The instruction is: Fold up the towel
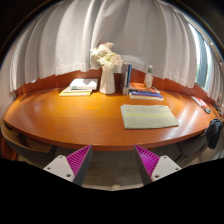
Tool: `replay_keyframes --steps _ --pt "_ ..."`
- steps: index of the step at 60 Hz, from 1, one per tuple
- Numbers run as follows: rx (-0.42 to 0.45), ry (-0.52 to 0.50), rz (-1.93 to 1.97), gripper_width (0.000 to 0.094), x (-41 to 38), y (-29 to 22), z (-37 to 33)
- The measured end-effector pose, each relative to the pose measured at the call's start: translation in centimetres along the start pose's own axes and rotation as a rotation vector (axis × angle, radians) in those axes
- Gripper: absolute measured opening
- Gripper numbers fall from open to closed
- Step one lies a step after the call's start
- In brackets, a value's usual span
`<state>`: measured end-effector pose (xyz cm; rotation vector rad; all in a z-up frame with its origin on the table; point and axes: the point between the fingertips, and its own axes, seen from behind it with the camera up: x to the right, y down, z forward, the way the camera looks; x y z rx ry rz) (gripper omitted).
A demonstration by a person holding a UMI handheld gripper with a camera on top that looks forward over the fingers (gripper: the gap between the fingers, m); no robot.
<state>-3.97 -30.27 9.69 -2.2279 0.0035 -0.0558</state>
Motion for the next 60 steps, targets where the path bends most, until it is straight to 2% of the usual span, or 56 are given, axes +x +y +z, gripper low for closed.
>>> replay_keyframes --steps 11,20,30,37,40,46,48,49,60 --pt "-0.086 0.045 -0.012 0.0829 4.5 0.6 8.2" --pt "-0.090 0.053 -0.012 0.0809 6.9 -3.0 15.4" --pt "-0.088 0.049 -0.034 0.0733 8.2 -6.5 23.2" --pt "-0.132 -0.003 -0.046 0.0595 6.9 -6.5 26.4" --pt "-0.114 -0.003 -0.024 0.0449 7.0 -6.8 27.1" --pt "-0.102 0.040 0.007 0.0221 8.1 -6.8 27.3" --pt "-0.098 0.068 0.002 0.0070 9.0 -6.9 27.3" --pt "-0.098 0.085 -0.010 0.0042 9.3 -6.8 27.4" --pt "-0.144 0.022 -0.111 0.0024 10.0 -7.6 26.8"
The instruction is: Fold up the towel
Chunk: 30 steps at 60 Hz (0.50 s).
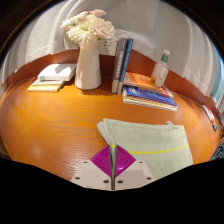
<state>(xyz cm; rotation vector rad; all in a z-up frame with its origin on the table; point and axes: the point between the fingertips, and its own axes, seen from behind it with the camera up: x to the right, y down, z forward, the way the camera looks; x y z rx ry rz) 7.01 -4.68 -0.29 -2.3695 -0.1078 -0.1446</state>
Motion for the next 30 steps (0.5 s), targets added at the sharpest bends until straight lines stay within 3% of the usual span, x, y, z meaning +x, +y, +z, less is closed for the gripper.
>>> replay_keyframes --steps 16,25,30 --pt "0.124 0.074 -0.077 0.0028 13.5 -6.9 -6.0" --pt "0.127 0.108 -0.068 0.0029 21.9 -5.9 -5.1" --pt "0.087 0.115 -0.071 0.0035 25.1 -3.7 -3.2"
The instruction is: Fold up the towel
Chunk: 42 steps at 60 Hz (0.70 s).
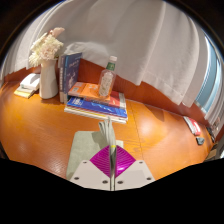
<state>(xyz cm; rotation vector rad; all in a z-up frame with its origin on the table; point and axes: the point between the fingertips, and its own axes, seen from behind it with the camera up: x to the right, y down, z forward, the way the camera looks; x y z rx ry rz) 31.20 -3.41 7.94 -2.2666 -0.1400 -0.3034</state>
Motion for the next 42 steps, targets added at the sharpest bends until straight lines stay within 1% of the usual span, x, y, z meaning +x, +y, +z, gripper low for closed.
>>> replay_keyframes --steps 2,3,6,9,12,14,16,18,30,42 --pt "-0.022 -0.018 0.007 0.0074 0.4 1.1 0.7" --pt "-0.026 -0.028 0.008 0.0119 0.5 1.5 1.0" --pt "-0.039 -0.024 0.007 0.0319 1.5 2.6 1.5" --pt "-0.050 0.004 0.008 0.0466 2.5 3.5 1.5" --pt "-0.042 -0.002 0.013 0.0624 2.5 3.5 0.7" --pt "-0.028 -0.004 0.025 0.0685 2.5 3.1 0.0" --pt "-0.016 -0.004 0.042 0.0727 2.3 2.6 -0.8" --pt "0.002 -0.010 0.054 0.0738 1.8 1.9 -1.8" --pt "0.087 -0.016 0.096 0.0736 -2.8 -2.5 -9.8" --pt "0.185 -0.099 0.224 0.0747 -10.3 -6.2 -18.6"
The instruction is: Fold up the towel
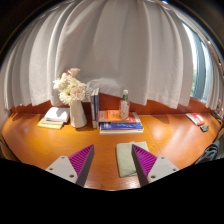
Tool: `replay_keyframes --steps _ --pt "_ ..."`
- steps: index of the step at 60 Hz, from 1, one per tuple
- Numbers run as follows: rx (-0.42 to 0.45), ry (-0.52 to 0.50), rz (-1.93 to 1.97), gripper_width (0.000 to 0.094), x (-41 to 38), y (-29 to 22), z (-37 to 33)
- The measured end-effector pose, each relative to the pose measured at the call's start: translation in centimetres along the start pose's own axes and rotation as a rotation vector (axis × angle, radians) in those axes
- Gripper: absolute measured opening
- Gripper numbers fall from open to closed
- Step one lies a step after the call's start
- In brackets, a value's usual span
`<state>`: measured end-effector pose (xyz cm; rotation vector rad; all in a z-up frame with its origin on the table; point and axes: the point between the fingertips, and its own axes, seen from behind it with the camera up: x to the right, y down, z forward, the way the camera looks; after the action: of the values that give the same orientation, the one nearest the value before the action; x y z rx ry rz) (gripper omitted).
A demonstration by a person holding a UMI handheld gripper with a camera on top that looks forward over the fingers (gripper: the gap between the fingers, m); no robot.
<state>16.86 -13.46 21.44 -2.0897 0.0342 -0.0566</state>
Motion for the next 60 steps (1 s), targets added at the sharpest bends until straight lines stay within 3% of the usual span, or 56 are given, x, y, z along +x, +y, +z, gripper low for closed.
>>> replay_keyframes --steps 12,29,60 --pt "0.046 -0.048 0.037 0.0779 -6.9 0.4 -5.9" --pt "0.036 -0.063 -0.002 0.0780 -11.0 3.1 -10.6" --pt "0.036 -0.072 -0.029 0.0779 -13.9 4.2 -12.9"
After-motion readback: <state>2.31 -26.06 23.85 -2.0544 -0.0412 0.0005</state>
